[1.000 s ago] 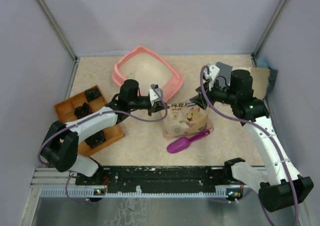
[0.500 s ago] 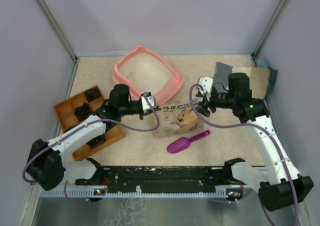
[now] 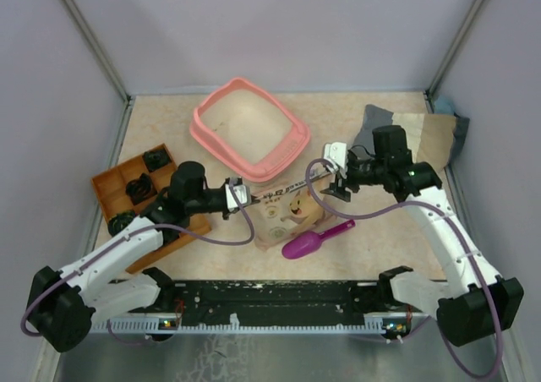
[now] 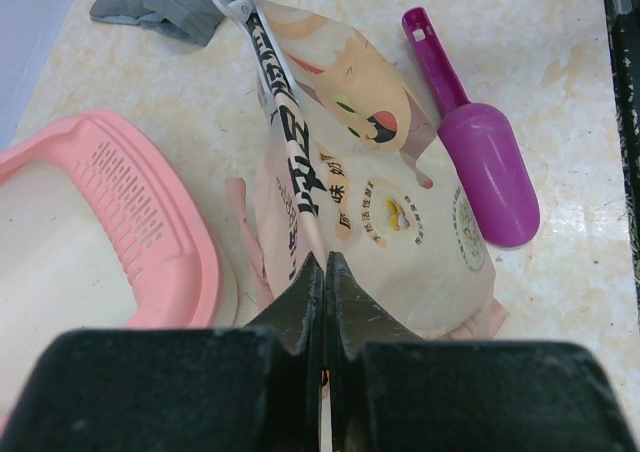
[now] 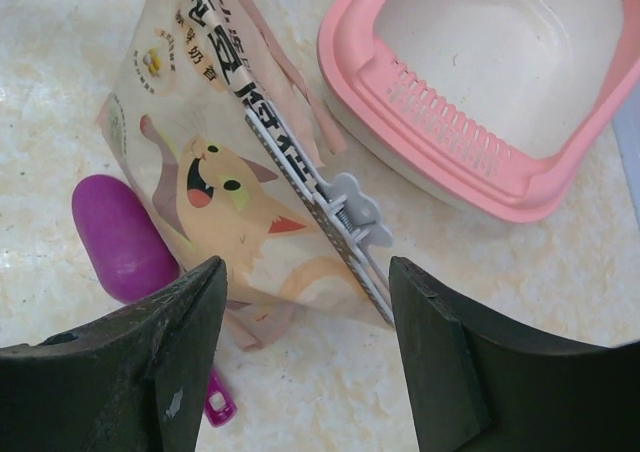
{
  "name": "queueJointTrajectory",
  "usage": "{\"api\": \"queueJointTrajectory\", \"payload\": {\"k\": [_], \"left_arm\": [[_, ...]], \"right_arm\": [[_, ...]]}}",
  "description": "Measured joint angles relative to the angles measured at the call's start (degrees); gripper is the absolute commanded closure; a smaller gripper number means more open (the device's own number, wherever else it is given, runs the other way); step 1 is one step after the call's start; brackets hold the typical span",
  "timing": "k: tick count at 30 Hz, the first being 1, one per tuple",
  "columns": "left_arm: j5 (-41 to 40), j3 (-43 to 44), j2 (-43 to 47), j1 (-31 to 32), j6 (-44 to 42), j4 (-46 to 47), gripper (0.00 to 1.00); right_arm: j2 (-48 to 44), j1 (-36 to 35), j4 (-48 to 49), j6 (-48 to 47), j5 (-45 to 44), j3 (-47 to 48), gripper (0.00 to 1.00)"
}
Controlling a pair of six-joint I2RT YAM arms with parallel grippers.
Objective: Fill the litter box with clean litter
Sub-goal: Remove the clamp from the cat litter bag.
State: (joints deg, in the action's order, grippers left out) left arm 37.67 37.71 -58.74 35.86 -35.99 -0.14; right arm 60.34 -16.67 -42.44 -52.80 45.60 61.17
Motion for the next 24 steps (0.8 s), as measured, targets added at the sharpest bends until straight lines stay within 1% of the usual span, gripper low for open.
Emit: {"api": "queueJointTrajectory", "payload": {"k": [8,15,20,24], "left_arm": [[0.33,-1.68,2.86,0.00,0.28,0.17,1.00],[0.50,-1.86,3.04,0.00,0.22,0.22,1.00],[0.70,-1.86,3.04,0.00,0.24,0.22,1.00],[0.94,-1.86,3.04,0.00,0.24,0.22,1.00]], "right_arm": [[6.62,-2.19,1.16,-5.29,0.35,0.28,0.34],[13.97,-3.72,-0.04,-8.28,0.02,6.54,0.36],[15.45,-5.18,-1.68,-9.53,-0.42,7.13,0.40],[16.68,-5.35,-3.74,-10.40,-0.63,7.63,0.50]]}}
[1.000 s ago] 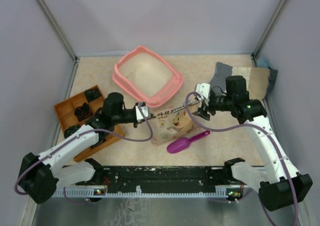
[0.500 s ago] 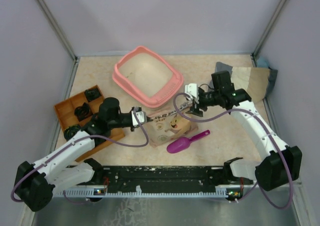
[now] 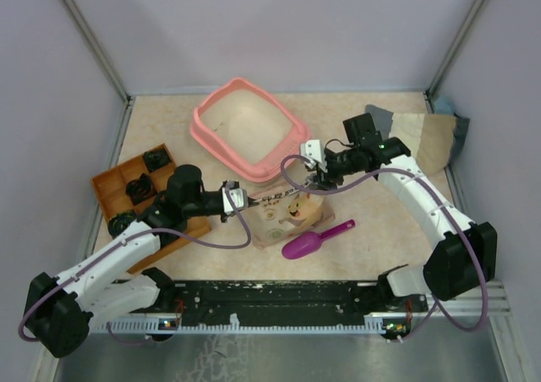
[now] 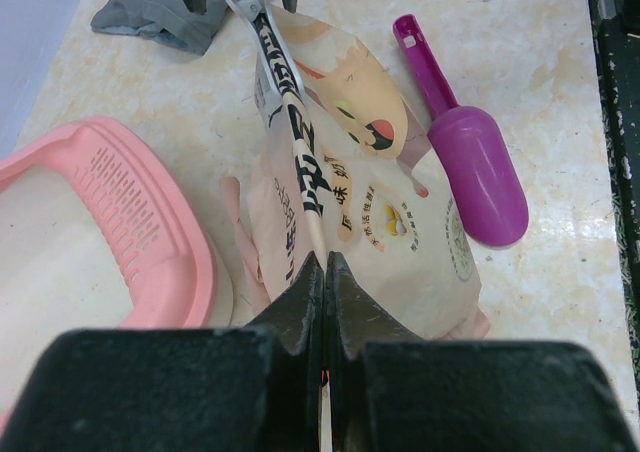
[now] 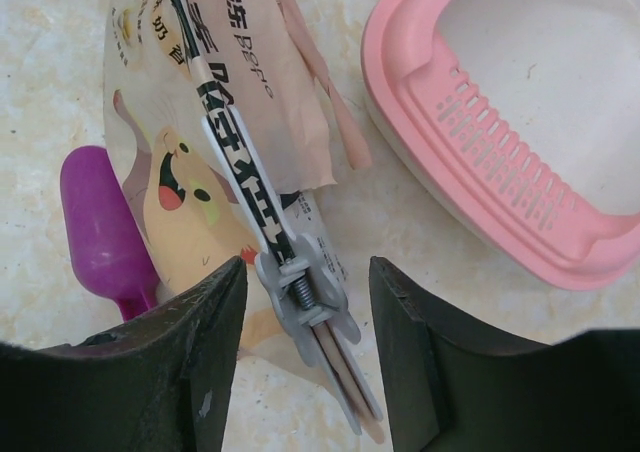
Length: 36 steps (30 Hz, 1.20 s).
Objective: Fill the litter box with clean litter
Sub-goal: Remove the clamp from the cat litter bag.
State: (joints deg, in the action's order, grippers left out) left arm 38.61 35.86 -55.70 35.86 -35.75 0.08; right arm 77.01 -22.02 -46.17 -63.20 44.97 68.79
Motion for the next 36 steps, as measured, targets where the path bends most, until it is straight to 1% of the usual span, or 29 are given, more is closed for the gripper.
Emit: {"api": "queueJointTrajectory", "payload": {"k": [3,9,12,21,24,28,31,36], "left_arm": [[0.22,0.00,0.00,0.00,0.00,0.00,1.00],[0.22,0.00,0.00,0.00,0.00,-0.04,1.00],[0.11,0.00,0.00,-0.17,-0.02,-0.04,1.00],[-0.94,0.00,0.00,-0.24,-0.07,-0.07,1.00],[-1.20,0.00,0.00,-0.24,-0.07,-0.07,1.00],[-1.90,0.00,0.00,-0.24,-0.07,-0.07,1.00],[-2.93,0.00,0.00,-0.22,0.20,0.00,1.00],[-4.44,0.00,-0.02,-0.22,1.33,0.42,1.00]], "right_arm": [[1.22,0.00,-1.68,-0.87,-0.57,0.57,0.57],[1.49,0.00,-2.86,-2.69,-1.90,0.72,0.86],[1.25,-0.09,-3.21,-3.21,-2.21,0.72,0.93],[-2.49,-0.11,-3.06,-2.49,-4.26,0.72,1.00],[-3.52,-0.11,-2.89,-0.70,-6.16,1.14,1.00],[-4.24,-0.11,-1.31,3.96,-9.22,2.91,1.00],[-6.67,-0.11,4.15,10.27,-11.63,1.75,1.00],[-15.52,-0.11,19.32,26.08,-16.96,-8.96,1.00]]}}
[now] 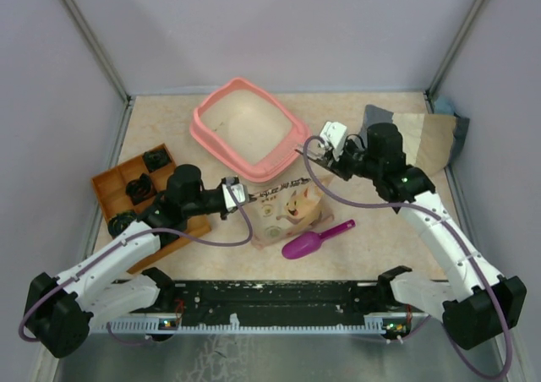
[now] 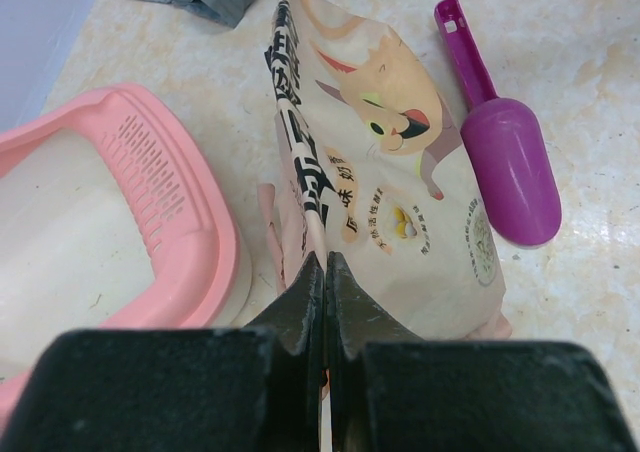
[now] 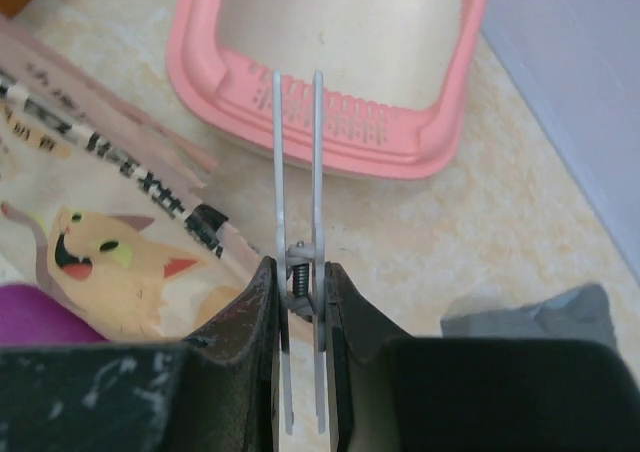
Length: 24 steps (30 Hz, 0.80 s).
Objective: Fill the litter box with clean litter
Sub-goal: Remove the clamp from the cat litter bag, then place the clamp at the center of the board.
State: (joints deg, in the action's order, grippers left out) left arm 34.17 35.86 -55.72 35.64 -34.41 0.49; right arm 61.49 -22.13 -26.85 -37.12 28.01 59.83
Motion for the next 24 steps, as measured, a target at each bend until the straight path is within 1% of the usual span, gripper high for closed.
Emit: {"api": "queueJointTrajectory", "payload": {"k": [2,4,7,11,14,17,21,24], "left_arm": [[-0.68,0.00,0.00,0.00,0.57,0.31,1.00],[-1.25,0.00,-0.04,0.02,1.09,0.55,1.00],[-1.77,0.00,-0.07,0.15,1.51,0.76,1.00],[-2.34,0.00,-0.07,0.28,2.12,0.76,1.00],[-2.69,0.00,-0.13,0.28,2.58,0.76,1.00],[-2.89,0.00,-0.22,0.28,2.86,0.76,1.00],[-3.15,0.00,-0.22,0.28,3.13,0.76,1.00],[-3.19,0.00,-0.22,0.31,3.15,0.76,1.00]], "right_arm": [[-1.31,0.00,3.61,7.37,-3.72,-1.99,1.00],[-1.46,-0.02,5.95,15.78,-10.08,-2.45,1.00],[-1.97,0.00,7.23,25.22,-18.64,-3.30,1.00],[-5.66,0.00,7.19,37.13,-28.81,-7.72,1.00],[-10.60,0.00,5.84,46.53,-37.18,-12.72,1.00],[-12.96,0.00,3.23,54.23,-44.48,-15.21,1.00],[-10.69,0.00,-0.48,62.05,-51.76,-15.32,1.00],[-6.40,0.02,-4.44,69.16,-57.61,-15.32,1.00]]}}
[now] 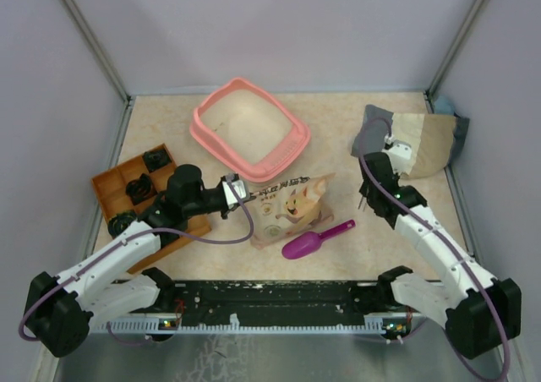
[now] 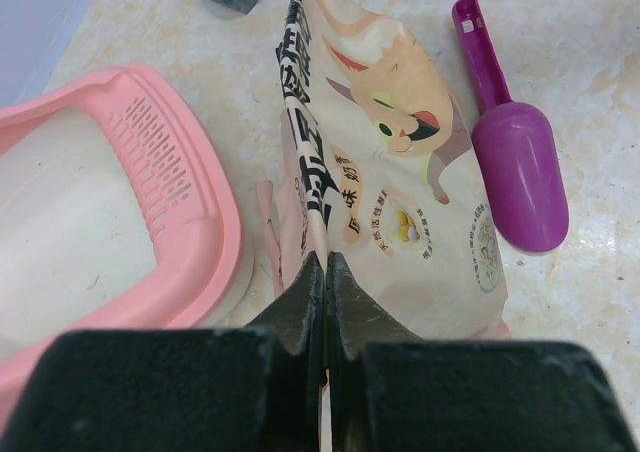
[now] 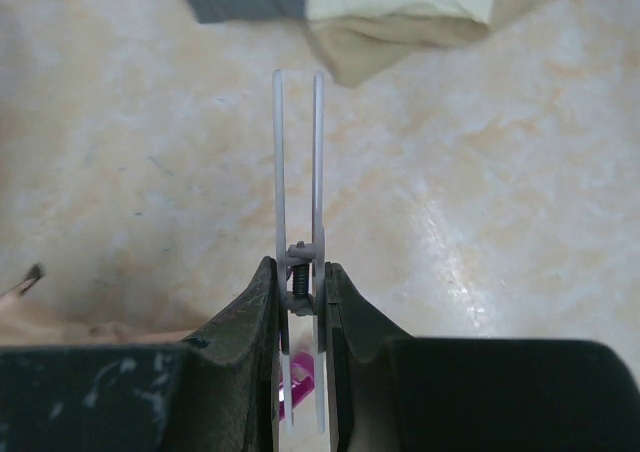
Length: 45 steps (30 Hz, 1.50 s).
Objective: Fill the litter box with clean litter
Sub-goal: Place the clamp at the center of the board.
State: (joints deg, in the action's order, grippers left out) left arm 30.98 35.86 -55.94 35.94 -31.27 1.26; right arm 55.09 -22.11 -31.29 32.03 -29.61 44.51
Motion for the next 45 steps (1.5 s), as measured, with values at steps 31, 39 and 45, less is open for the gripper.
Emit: {"api": "queueJointTrajectory", "payload": {"k": [31,39,45], "left_arm": [[0.79,0.00,0.00,0.09,-0.07,-0.11,1.00],[0.98,0.00,0.00,0.09,-0.07,-0.15,1.00],[0.50,0.00,0.00,0.09,-0.02,-0.13,1.00]], "right_arm": [[12.22,21.99,-4.50,21.05,-10.45,-8.52,0.47],[4.85,21.99,-4.39,19.12,-10.32,-8.63,0.37],[5.03,21.99,-11.28,20.13,-8.90,-1.16,0.42]]}}
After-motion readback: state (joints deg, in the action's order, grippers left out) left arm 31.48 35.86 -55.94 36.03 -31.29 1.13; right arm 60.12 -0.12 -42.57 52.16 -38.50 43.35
